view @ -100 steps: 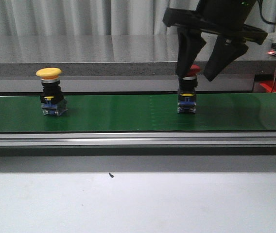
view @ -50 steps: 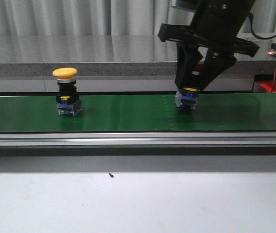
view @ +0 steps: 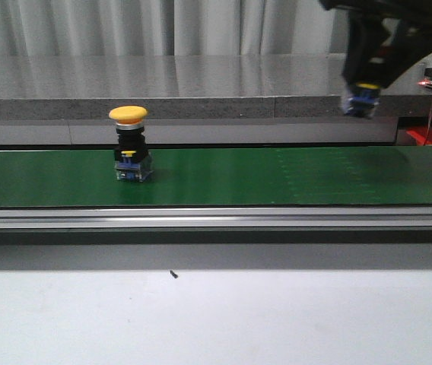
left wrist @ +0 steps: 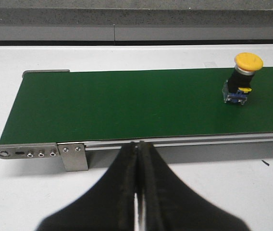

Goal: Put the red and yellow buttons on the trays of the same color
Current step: 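Carry the red button into the red tray and open the right gripper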

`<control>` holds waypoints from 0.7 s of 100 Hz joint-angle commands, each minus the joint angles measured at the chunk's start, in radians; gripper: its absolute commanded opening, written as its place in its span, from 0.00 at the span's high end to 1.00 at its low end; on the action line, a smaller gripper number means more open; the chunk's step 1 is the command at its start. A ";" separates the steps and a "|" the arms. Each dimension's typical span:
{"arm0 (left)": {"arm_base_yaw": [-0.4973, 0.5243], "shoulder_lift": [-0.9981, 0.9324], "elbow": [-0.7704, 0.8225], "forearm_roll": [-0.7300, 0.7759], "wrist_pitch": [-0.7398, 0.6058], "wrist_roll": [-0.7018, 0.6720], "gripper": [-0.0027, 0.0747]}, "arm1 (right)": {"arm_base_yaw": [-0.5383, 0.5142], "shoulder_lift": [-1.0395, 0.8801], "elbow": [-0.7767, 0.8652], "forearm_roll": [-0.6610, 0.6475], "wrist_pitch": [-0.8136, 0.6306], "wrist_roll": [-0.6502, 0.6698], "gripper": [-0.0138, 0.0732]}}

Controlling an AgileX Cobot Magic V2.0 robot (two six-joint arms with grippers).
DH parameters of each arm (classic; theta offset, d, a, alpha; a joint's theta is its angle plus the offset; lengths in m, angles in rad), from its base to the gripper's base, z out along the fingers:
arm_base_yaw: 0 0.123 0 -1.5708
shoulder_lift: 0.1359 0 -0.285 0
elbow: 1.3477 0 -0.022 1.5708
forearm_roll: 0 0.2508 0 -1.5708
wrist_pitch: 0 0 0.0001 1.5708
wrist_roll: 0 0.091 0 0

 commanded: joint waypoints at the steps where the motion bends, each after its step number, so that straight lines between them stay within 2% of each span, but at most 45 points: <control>1: -0.010 0.006 -0.026 -0.019 -0.066 0.000 0.99 | -0.081 -0.074 -0.035 -0.034 -0.023 -0.001 0.63; 32: -0.010 0.006 -0.026 -0.019 -0.066 0.000 0.99 | -0.353 -0.074 -0.035 -0.086 -0.036 -0.011 0.63; 47: -0.010 0.006 -0.026 -0.019 -0.066 0.000 0.99 | -0.435 -0.074 -0.035 -0.087 -0.090 -0.011 0.63; 70: -0.010 0.006 -0.026 -0.019 -0.066 0.000 0.99 | -0.533 -0.039 -0.035 -0.114 -0.092 -0.011 0.63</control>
